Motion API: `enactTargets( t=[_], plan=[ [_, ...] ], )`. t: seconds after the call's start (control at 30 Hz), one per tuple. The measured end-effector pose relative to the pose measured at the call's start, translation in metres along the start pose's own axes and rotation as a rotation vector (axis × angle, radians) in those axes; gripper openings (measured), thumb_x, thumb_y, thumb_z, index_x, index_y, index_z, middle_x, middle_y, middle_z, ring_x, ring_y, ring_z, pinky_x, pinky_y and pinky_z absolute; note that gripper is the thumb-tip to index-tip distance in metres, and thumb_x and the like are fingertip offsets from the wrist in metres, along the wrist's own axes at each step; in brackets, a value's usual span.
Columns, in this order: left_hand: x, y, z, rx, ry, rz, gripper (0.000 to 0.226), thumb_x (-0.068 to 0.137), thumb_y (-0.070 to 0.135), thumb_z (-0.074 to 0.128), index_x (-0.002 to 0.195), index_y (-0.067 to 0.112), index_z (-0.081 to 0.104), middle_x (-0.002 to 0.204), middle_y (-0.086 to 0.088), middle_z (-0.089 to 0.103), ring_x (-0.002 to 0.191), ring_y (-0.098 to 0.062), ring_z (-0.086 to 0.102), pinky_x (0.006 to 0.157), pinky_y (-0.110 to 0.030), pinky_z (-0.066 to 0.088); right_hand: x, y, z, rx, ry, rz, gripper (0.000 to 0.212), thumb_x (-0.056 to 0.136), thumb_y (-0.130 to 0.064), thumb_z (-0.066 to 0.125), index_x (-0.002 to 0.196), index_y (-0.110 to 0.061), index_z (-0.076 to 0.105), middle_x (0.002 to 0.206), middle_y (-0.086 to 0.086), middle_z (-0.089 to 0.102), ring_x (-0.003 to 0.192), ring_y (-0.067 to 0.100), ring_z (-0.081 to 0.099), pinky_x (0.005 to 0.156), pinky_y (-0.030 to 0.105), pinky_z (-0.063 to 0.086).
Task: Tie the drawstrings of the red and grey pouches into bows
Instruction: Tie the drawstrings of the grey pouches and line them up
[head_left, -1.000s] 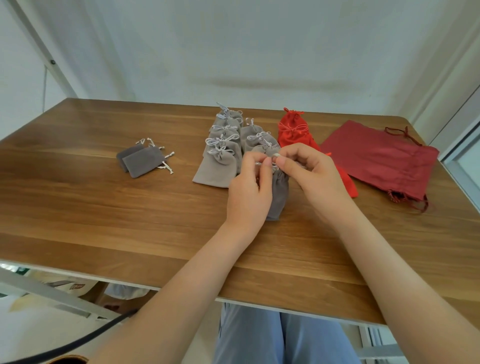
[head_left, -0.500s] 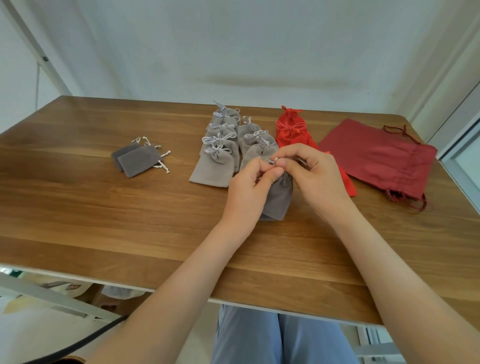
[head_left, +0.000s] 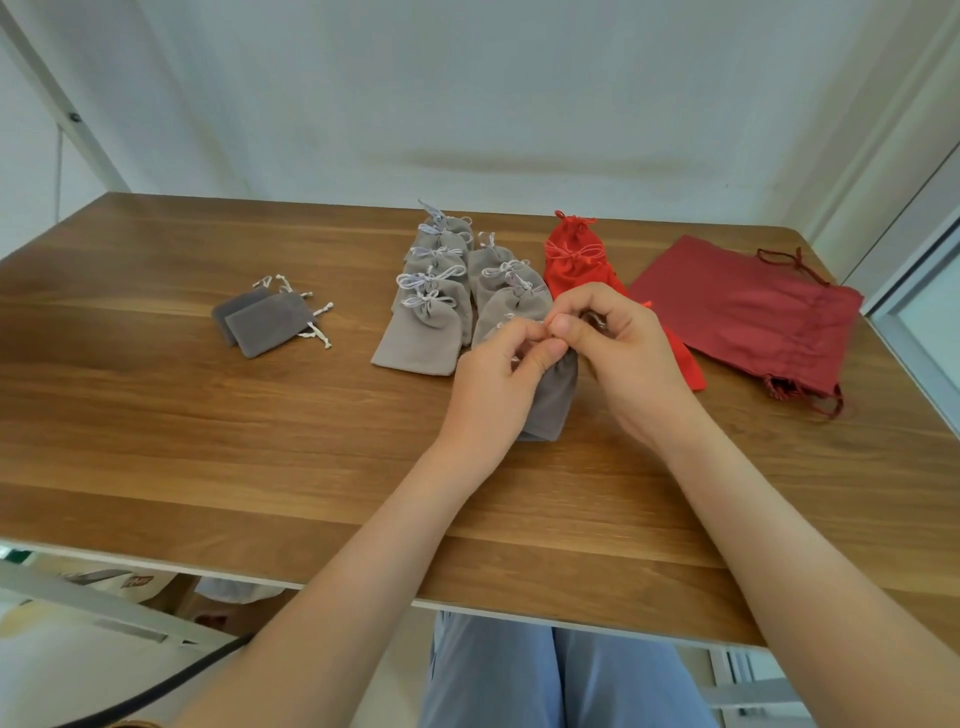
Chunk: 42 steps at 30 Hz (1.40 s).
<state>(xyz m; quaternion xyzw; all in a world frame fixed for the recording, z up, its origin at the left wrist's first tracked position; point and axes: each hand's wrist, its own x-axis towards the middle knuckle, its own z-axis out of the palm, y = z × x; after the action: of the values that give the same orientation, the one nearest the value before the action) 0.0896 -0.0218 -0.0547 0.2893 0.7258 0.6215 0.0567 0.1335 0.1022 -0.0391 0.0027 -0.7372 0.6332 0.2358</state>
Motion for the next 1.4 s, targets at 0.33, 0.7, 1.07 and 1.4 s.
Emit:
enactTargets(
  t=[0.33,0.7,1.07,1.4],
  plan=[
    [-0.001,-0.004,0.004,0.329,0.202,0.216,0.026,0.094,0.013,0.049,0.069,0.016,0.047,0.059,0.013,0.039,0.057,-0.001,0.04,0.057,-0.012,0.03,-0.001,-0.004,0.004,-0.184,-0.009,-0.042,0.019,0.088,-0.002,0.058,0.095,-0.017,0.066,0.095,-0.001,0.063,0.091,0.015,0.058,0.087,0.034,0.047],
    [-0.006,0.014,0.002,-0.076,0.28,0.05,0.019,0.097,0.02,0.052,0.093,0.025,0.07,0.092,0.001,0.065,0.084,-0.005,0.059,0.076,-0.022,0.048,-0.001,-0.006,0.0,-0.428,-0.078,-0.01,0.023,0.091,-0.016,0.06,0.079,-0.035,0.06,0.084,-0.008,0.063,0.081,0.003,0.056,0.076,0.019,0.042],
    [-0.001,0.017,-0.001,-0.568,0.103,-0.143,0.023,0.098,0.016,0.048,0.084,0.015,0.067,0.085,0.002,0.066,0.089,-0.014,0.061,0.085,-0.034,0.05,0.003,-0.002,-0.009,-0.674,-0.156,-0.091,0.018,0.087,-0.028,0.059,0.077,-0.013,0.062,0.076,0.006,0.056,0.08,0.015,0.046,0.072,0.014,0.032],
    [-0.002,0.014,0.002,-0.34,0.185,-0.041,0.026,0.1,0.015,0.045,0.08,0.017,0.061,0.076,0.013,0.061,0.077,0.003,0.056,0.076,-0.014,0.043,0.001,-0.001,-0.017,-0.69,-0.084,-0.08,0.028,0.093,-0.025,0.055,0.069,-0.012,0.061,0.077,0.003,0.053,0.082,0.016,0.048,0.073,0.015,0.032]
  ],
)
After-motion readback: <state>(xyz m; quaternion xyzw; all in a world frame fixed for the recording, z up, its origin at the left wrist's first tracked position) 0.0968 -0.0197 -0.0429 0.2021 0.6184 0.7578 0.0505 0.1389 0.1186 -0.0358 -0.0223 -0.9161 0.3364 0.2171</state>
